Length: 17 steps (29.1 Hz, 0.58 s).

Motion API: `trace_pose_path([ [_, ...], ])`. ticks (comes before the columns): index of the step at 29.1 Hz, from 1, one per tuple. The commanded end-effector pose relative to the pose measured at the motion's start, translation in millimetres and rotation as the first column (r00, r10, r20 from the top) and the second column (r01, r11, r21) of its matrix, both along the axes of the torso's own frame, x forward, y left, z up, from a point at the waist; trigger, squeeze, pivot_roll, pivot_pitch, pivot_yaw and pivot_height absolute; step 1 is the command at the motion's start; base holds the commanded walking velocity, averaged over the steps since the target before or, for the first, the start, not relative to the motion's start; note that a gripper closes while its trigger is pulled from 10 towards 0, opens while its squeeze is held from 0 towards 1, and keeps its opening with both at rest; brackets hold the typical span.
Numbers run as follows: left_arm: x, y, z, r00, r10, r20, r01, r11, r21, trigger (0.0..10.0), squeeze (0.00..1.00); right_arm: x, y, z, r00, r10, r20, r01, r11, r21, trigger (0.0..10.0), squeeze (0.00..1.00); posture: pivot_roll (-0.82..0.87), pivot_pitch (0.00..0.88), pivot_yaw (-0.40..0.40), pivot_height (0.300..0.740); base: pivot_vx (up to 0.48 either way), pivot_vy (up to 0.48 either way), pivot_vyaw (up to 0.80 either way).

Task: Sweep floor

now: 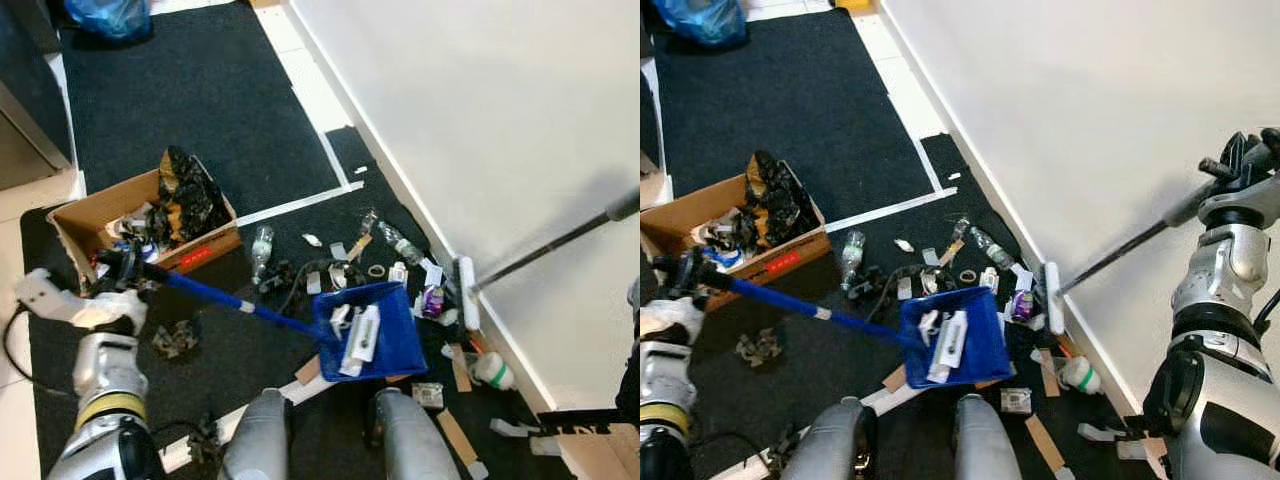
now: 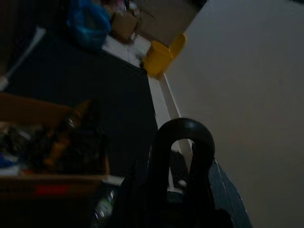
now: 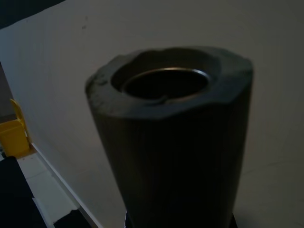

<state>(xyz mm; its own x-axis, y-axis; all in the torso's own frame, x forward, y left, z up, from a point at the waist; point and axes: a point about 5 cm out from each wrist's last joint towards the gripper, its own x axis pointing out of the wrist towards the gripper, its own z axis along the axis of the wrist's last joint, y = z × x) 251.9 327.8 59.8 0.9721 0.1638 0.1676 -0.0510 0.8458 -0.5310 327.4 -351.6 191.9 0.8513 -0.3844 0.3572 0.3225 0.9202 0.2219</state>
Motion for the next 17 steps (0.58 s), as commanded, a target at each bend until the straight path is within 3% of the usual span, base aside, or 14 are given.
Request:
trace_pose_path([
  [1, -0.5, 8.1, 9, 0.998, 0.029, 0.054, -0.028, 1.0, -0.01, 10.0, 0.0, 0.3, 4.2, -9, 1.0, 0.016, -0.018, -0.016, 1.0, 0.022, 10.0, 0.0, 0.17, 0.1, -0.085, 0.74, 0.0, 0.0, 0.0],
  [4, 1.2, 9.0, 12, 0.997, 0.03, 0.067, -0.029, 1.0, -0.006, 10.0, 0.0, 2.3, 9.3, -16, 0.998, 0.038, -0.042, -0.036, 0.999, 0.038, 10.0, 0.0, 0.17, 0.098, -0.084, 0.74, 0.0, 0.0, 0.0],
  [8, 20.7, -2.4, 31, 0.989, 0.002, 0.149, -0.001, 1.0, -0.005, 10.0, 0.0, 9.1, 35.0, -49, 0.98, 0.114, -0.164, -0.096, 0.989, 0.114, 10.0, 0.0, 0.18, 0.089, -0.083, 0.74, 0.0, 0.0, 0.0],
  [9, 20.7, -2.4, 31, 0.989, 0.002, 0.149, -0.001, 1.0, -0.005, 10.0, 0.0, 9.1, 35.0, -49, 0.98, 0.114, -0.164, -0.096, 0.989, 0.114, 10.0, 0.0, 0.18, 0.089, -0.083, 0.74, 0.0, 0.0, 0.0],
  [10, 30.5, -7.5, 40, 0.983, -0.006, 0.186, 0.008, 1.0, -0.012, 10.0, 0.0, 9.8, 44.7, -61, 0.969, 0.137, -0.204, -0.111, 0.985, 0.132, 10.0, 0.0, 0.19, 0.082, -0.081, 0.74, 0.0, 0.0, 0.0],
  [15, 42.3, -15.1, 50, 0.975, -0.021, 0.222, 0.027, 0.999, -0.024, 10.0, 0.0, 10.9, 54.4, -68, 0.96, 0.162, -0.226, -0.136, 0.983, 0.126, 10.0, 0.0, 0.19, 0.073, -0.076, 0.74, 0.0, 0.0, 0.0],
  [17, 47.7, -20.0, 54, 0.971, -0.031, 0.236, 0.04, 0.999, -0.032, 10.0, 0.0, 11.9, 60.4, -70, 0.955, 0.183, -0.231, -0.159, 0.98, 0.122, 10.0, 0.0, 0.19, 0.067, -0.08, 0.74, 0.0, 0.0, 0.58],
])
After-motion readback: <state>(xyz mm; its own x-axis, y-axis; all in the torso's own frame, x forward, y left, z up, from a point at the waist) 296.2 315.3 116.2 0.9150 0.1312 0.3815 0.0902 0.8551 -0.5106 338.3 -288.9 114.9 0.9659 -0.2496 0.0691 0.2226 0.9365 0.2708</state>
